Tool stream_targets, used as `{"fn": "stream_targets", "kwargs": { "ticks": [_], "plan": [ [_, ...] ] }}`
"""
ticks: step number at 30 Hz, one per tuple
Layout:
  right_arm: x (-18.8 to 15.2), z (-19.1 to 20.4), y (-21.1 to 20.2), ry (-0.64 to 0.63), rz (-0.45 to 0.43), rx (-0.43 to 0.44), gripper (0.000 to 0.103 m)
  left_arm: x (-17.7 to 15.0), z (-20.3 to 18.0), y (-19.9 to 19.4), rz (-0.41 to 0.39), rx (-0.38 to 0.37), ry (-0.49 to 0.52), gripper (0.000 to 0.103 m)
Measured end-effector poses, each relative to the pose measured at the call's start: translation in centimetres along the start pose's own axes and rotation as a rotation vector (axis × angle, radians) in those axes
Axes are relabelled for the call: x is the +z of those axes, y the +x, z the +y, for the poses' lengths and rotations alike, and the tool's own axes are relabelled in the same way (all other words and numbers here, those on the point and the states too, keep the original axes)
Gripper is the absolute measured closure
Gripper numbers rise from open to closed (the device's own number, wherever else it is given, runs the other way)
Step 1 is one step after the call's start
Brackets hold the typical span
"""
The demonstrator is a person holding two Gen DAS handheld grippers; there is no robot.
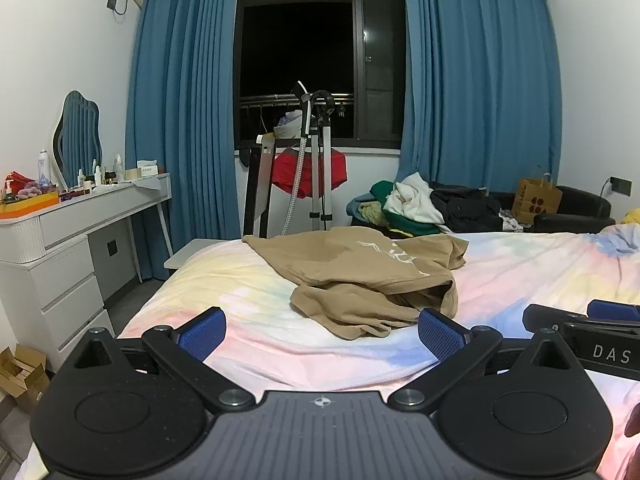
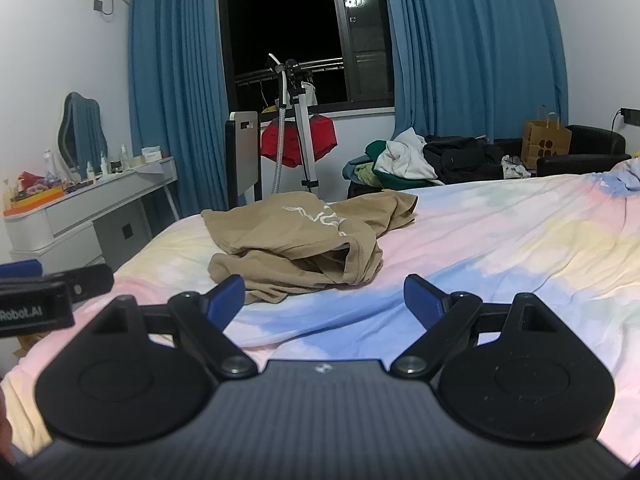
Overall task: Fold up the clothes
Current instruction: 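Move both grippers toward the crumpled tan T-shirt on the bed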
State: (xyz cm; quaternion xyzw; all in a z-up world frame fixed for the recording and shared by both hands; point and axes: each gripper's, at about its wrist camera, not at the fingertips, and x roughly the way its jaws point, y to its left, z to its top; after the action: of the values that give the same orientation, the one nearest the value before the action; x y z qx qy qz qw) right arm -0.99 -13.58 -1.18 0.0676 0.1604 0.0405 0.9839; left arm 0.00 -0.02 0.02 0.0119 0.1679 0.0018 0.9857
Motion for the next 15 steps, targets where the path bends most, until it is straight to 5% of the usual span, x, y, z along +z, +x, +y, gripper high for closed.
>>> {"fn": "stream_targets", "kwargs": {
  "ticks": [15],
  "plan": [
    [0.0, -0.7, 0.2, -0.006, -0.018, -0.013, 0.015, -0.4, -0.2, -0.2, -0.009, 0.006, 0.019, 0.0]
  ]
}}
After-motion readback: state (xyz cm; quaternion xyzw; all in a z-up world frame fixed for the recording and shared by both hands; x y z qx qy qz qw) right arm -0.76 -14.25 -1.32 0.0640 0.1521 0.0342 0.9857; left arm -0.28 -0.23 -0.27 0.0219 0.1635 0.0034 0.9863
